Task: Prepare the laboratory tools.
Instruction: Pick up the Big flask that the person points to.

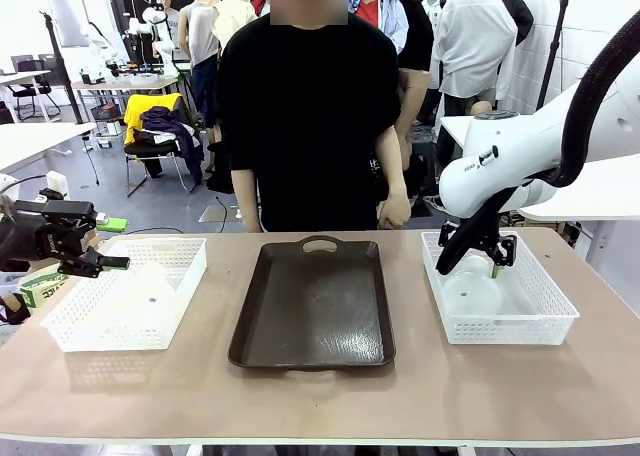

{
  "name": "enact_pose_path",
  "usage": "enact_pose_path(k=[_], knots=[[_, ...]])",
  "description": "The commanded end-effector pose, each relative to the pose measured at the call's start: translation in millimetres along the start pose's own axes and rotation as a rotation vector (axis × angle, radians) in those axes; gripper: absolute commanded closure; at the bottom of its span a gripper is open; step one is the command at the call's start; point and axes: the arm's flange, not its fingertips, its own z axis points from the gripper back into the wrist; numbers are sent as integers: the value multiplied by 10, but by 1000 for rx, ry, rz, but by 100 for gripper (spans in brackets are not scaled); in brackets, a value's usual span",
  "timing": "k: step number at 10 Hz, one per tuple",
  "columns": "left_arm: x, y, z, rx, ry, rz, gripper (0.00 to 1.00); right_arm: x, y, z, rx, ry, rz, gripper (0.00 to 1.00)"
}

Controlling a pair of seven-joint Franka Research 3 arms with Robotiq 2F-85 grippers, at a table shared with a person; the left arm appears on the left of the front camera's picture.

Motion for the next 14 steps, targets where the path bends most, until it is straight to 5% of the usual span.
enact_pose_path(k=[1, 6, 11, 14], knots=[[2, -14, 14, -13, -5, -3, 0, 28, 28, -21, -30, -11, -19, 0], [2, -14, 14, -13, -5, -3, 0, 77, 33, -80, -37, 8, -29, 6], [2, -14, 14, -13, -5, -3, 0, 120, 27, -104, -81, 31, -22, 93], [2, -14, 14, -13, -5, -3, 0, 136, 14, -215, -101, 55, -18, 100]])
